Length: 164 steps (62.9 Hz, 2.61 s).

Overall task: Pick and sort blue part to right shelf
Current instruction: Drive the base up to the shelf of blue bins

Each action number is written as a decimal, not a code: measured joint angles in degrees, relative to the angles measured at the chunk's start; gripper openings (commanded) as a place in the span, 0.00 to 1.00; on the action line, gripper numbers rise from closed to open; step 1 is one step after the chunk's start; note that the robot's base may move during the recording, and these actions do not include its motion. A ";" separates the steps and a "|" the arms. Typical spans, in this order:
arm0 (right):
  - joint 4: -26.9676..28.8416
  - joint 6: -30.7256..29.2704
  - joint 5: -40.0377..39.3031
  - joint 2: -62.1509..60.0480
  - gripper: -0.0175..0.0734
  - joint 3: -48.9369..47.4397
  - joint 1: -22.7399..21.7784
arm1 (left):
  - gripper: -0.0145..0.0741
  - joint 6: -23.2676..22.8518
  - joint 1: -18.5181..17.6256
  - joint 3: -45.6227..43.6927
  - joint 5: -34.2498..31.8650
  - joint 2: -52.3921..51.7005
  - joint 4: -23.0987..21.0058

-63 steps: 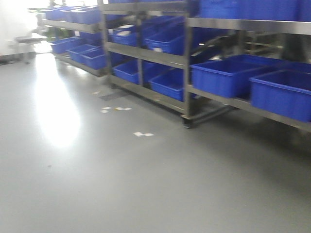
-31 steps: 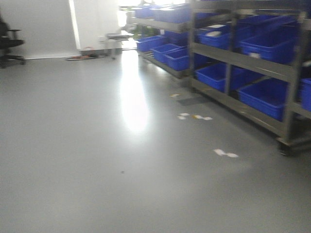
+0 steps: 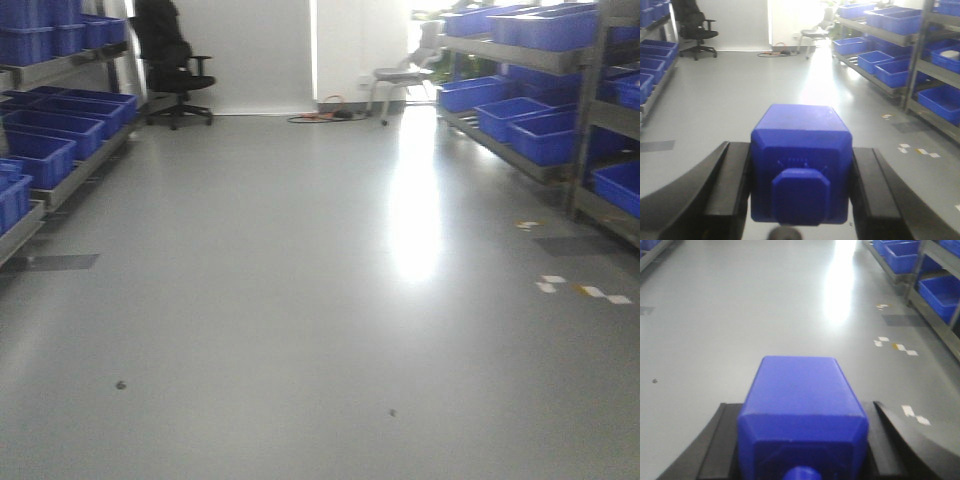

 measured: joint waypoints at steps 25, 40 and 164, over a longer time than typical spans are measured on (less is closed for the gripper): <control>0.00 0.00 0.00 0.00 0.52 0.00 0.00 | 0.50 0.00 0.00 0.00 0.00 0.00 0.00; 0.00 0.00 0.00 0.00 0.52 0.00 0.00 | 0.50 0.00 0.00 0.00 0.00 0.00 0.00; 0.00 0.00 0.00 0.00 0.52 0.00 0.00 | 0.50 0.00 0.00 0.00 0.00 0.00 0.00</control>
